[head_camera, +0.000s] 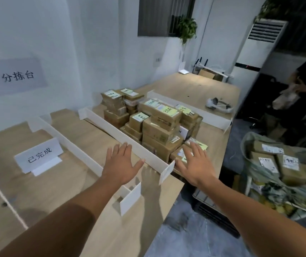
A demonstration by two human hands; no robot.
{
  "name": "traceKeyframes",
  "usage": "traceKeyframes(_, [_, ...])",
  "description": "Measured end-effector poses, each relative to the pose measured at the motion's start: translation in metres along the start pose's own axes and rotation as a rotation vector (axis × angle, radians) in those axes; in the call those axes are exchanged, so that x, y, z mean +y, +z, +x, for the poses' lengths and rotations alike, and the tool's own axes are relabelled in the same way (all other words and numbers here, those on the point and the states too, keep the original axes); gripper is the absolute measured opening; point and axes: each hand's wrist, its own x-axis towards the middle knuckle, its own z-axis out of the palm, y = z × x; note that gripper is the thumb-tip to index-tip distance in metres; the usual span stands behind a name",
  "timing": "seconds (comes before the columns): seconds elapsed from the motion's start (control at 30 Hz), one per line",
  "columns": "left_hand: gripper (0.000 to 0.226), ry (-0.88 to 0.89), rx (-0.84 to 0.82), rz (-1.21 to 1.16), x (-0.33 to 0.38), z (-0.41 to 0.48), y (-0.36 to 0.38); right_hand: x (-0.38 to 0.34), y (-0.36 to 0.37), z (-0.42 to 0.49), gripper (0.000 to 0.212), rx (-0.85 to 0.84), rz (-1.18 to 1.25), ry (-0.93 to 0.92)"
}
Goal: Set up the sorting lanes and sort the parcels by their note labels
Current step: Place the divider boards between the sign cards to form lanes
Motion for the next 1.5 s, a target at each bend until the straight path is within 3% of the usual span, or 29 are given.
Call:
traceKeyframes(0.3, [0.086, -0.113, -0.14, -0.098, 0.039, 0.159, 0.111, 0.046, 0.078, 0.129, 0.079, -0.068, -0.002, -0.097])
traceKeyframes(0.5, [0.081, -0.458, -0.13, -0.227, 0.057, 0.222, 0.166, 0.064, 0.109, 0.184, 0.082, -0.134, 0.004, -0.281])
traceKeyframes(0.7, [0.072, -0.896, -0.198, -0.598, 0.07, 0.269, 0.206, 0.08, 0.124, 0.213, 0.077, -0.087, 0.024, -0.528])
traceKeyframes(0.87, [0.056, -1.018, -0.174, -0.623, 0.069, 0.272, 0.23, 0.096, 0.129, 0.229, 0.073, -0.085, 0.077, -0.693])
traceKeyframes(1.2, [0.03, -1.064, -0.031, -0.392, 0.073, 0.238, 0.165, 0.077, 0.098, 0.257, 0.073, -0.052, 0.147, -0.888])
traceKeyframes(1.5, [0.027, -1.073, 0.188, -0.184, 0.03, 0.12, 0.029, -0.038, 0.036, 0.234, 0.077, 0.036, 0.237, -0.998])
